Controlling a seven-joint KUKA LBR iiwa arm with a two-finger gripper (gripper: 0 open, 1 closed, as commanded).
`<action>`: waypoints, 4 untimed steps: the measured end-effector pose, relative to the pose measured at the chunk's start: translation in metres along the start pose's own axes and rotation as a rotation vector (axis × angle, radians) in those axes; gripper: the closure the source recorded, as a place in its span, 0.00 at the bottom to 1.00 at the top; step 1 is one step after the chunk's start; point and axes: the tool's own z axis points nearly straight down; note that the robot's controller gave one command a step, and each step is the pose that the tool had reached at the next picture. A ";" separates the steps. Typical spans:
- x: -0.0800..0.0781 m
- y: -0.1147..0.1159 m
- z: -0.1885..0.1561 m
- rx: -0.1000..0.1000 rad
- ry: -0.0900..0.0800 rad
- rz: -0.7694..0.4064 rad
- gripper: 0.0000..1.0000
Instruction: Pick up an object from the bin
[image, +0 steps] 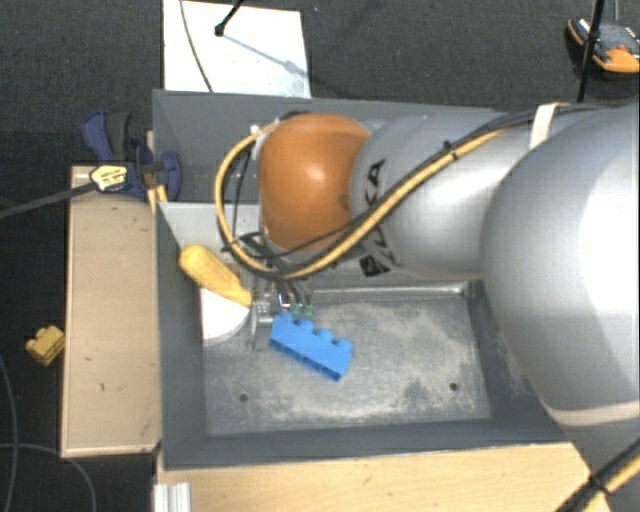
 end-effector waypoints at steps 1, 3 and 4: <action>-0.002 -0.001 -0.005 -0.002 -0.008 0.005 0.00; 0.014 -0.021 0.051 -0.001 -0.006 0.185 0.00; 0.016 -0.023 0.065 -0.001 -0.008 0.175 0.00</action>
Offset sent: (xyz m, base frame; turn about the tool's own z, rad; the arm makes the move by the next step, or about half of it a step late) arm 0.0153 0.0024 -0.0458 -0.0007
